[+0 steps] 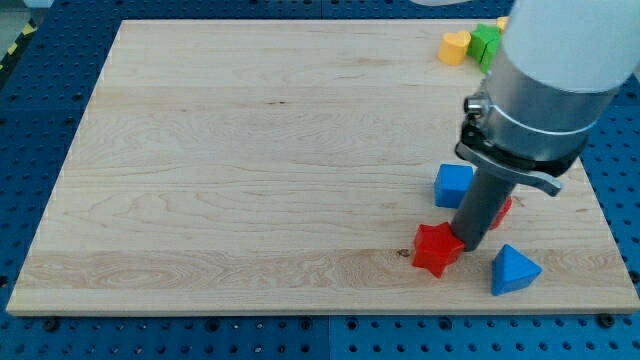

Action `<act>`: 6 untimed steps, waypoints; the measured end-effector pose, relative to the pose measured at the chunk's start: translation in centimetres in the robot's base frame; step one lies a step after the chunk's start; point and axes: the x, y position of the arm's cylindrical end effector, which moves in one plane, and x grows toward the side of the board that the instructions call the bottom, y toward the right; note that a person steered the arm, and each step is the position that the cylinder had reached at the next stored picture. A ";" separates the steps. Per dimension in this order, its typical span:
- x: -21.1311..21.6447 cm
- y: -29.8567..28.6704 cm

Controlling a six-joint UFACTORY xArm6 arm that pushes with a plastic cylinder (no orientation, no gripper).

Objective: Move the red star a bit down

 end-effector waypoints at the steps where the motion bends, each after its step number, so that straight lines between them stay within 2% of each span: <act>1: -1.9 -0.5; 2: -3.8 -1.3; 3: -3.7 -1.8; 4: 1.0 -2.3; 5: 3.9 -0.1; 6: 1.6 0.4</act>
